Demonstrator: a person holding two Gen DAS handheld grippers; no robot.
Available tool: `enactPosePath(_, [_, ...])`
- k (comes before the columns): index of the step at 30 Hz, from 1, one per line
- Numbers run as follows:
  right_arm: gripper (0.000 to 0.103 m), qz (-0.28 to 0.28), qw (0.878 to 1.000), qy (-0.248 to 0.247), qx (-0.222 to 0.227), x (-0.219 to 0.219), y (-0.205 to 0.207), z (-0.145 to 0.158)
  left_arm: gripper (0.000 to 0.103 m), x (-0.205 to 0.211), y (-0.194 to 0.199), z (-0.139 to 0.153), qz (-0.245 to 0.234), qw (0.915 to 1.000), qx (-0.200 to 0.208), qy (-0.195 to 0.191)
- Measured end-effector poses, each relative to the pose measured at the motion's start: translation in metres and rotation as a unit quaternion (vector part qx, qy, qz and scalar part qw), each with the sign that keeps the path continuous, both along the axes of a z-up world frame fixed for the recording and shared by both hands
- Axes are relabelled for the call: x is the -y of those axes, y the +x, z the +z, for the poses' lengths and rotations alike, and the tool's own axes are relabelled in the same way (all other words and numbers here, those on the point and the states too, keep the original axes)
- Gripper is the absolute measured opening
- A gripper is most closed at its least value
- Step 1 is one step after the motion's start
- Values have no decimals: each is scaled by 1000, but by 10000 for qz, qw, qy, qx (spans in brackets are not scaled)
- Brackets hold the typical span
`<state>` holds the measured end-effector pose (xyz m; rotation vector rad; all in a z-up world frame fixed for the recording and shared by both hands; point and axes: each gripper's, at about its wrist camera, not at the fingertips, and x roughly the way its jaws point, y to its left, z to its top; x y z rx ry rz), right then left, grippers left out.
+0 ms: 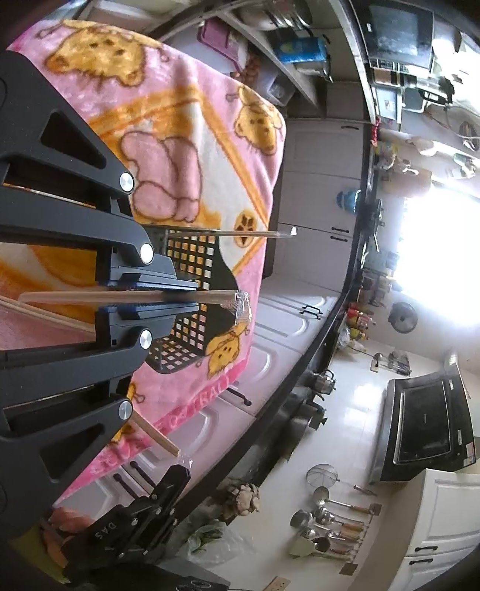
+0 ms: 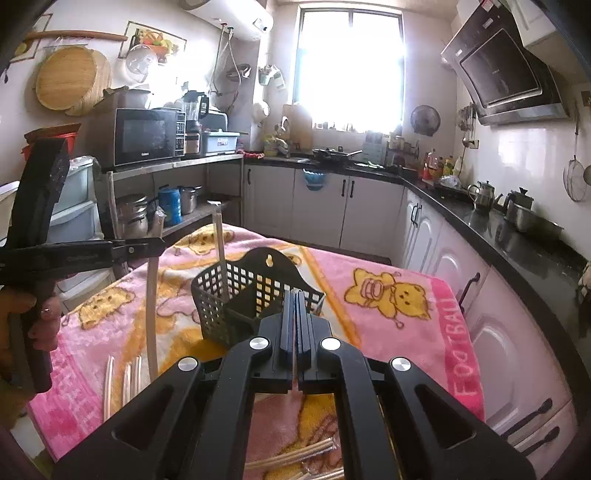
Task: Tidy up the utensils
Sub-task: 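Lift the chopstick and carry it above the grey caddy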
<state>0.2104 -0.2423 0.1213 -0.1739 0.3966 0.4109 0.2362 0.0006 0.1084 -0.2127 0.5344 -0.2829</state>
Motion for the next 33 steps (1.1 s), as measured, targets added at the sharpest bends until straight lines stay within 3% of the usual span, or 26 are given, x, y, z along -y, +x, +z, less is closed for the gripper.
enactPosePath(18, [1,162,9989,111,420,-9,14,52,1,7,27,54,-71,9989,466,27])
enactPosePath(33, [1,-91,9966,296,758,9,44,91,1,23,57,86,33,9965,819,166])
